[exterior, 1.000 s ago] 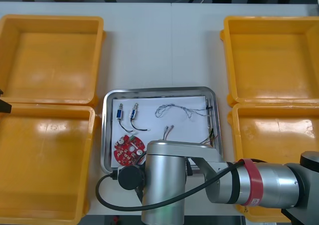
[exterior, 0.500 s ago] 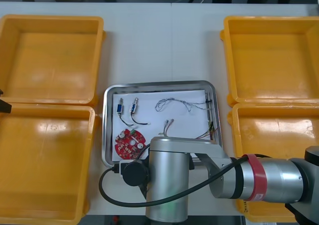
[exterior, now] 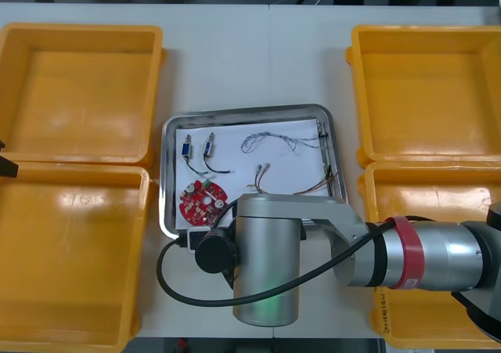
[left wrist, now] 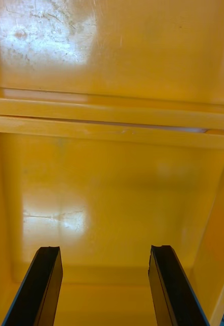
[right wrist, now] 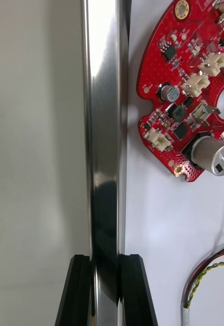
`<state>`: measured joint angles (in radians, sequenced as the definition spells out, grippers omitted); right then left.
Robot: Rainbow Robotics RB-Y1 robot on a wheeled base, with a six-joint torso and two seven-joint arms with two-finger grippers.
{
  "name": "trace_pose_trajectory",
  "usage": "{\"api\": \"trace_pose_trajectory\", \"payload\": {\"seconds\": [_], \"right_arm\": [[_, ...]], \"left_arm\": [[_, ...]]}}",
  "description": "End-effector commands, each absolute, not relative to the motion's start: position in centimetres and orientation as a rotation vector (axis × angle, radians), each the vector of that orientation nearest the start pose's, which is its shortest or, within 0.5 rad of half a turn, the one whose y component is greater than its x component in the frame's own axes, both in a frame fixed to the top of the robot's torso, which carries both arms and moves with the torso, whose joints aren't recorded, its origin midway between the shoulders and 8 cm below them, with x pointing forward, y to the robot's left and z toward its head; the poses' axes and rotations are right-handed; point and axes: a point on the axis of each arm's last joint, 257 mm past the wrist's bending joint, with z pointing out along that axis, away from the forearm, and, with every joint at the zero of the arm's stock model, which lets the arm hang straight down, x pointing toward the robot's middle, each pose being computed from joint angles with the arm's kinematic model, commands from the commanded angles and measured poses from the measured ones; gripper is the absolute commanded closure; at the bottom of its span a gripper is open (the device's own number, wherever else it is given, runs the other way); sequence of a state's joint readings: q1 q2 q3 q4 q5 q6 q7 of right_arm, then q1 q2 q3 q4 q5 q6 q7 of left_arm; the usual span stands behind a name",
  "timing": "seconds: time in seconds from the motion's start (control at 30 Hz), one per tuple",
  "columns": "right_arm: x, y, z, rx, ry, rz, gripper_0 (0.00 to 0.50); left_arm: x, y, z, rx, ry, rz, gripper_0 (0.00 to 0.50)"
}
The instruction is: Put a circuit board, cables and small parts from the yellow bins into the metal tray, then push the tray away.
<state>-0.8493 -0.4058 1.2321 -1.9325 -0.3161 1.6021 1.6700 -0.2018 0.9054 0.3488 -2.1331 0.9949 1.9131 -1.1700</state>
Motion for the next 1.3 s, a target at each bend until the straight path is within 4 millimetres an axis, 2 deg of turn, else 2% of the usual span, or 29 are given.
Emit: {"api": "trace_pose_trajectory", "payload": {"seconds": [0.03,0.27,0.6,0.9,1.3], "right_arm": [[39.7,0.5,-27.4,-1.872,1.752,-0.572,0.49],[41.4,0.3,-26.9,-1.834,1.752,-0.596,0.5],[43.8,1.2,-25.8,-1.787,1.732,-0.611,0.5],[46.5,3.0,-25.0,-1.746,1.677,-0.562,0.5],[49.3,3.4,-24.1,-1.718,1.678,-0.517,0.5]], "left_arm": [[37.0,39.5,-12.4,0.004,2.669,0.032,0.0],[37.0,39.5,-12.4,0.004,2.669,0.032,0.0],[37.0,39.5,-12.4,0.004,2.669,0.032,0.0],[37.0,39.5,-12.4,0.004,2.669,0.032,0.0],[37.0,39.5,-12.4,0.004,2.669,0.032,0.0]]}}
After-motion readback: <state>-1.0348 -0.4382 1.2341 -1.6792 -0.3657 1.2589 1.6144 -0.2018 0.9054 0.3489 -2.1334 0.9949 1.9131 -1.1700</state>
